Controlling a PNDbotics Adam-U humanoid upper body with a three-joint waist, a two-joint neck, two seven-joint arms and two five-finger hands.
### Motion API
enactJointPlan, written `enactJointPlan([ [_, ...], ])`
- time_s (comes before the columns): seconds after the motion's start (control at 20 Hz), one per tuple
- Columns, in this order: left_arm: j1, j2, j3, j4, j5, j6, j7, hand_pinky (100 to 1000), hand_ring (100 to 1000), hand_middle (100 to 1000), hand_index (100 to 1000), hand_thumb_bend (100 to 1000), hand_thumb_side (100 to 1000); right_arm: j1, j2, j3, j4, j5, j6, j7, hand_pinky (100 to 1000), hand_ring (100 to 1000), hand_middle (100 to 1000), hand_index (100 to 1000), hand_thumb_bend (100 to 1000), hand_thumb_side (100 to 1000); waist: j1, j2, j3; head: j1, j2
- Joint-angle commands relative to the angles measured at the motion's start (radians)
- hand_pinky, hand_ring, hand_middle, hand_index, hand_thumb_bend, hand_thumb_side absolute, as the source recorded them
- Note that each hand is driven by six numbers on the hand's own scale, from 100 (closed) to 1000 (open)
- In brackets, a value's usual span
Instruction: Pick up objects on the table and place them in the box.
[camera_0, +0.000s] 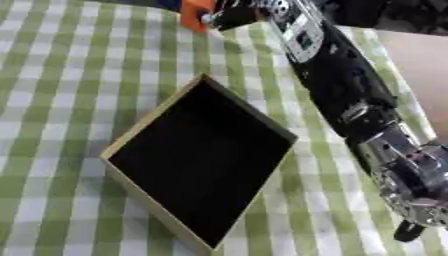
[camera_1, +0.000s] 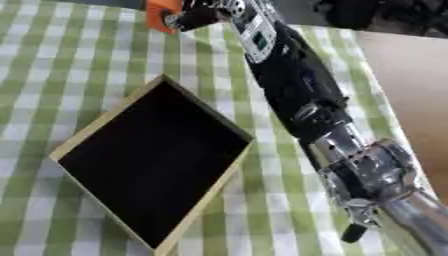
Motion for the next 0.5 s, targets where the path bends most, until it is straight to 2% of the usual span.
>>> enactJointPlan([
  [0.05, 0.003, 0.011, 0.01, -0.016, 0.0, 0.003, -0.004, 795, 718, 775, 731, 433, 649, -0.01, -0.046, 0.004, -0.069, -0.046, -0.006, -0.01, 745, 715, 631, 765, 100, 529, 0.013, -0.045, -0.006, 0.014, 0.021],
  [0.2, 0.015, 0.014, 0.015, -0.016, 0.001, 0.008, 0.003, 794, 721, 775, 733, 441, 645, 0.016, -0.08, 0.034, -0.158, -0.11, -0.02, -0.003, 738, 697, 627, 763, 100, 510, 0.017, -0.077, -0.021, 0.047, 0.052],
  [0.35, 0.019, 0.018, 0.017, -0.016, 0.005, 0.015, 0.019, 795, 724, 775, 737, 452, 639, 0.068, -0.129, 0.097, -0.294, -0.173, -0.03, 0.023, 739, 697, 630, 768, 100, 499, 0.02, -0.106, -0.035, 0.085, 0.088],
  [0.5, 0.018, 0.021, 0.017, -0.016, 0.008, 0.015, 0.031, 795, 727, 776, 741, 459, 633, 0.129, -0.168, 0.159, -0.44, -0.213, -0.029, 0.061, 743, 708, 634, 774, 100, 493, 0.027, -0.127, -0.042, 0.096, 0.113],
])
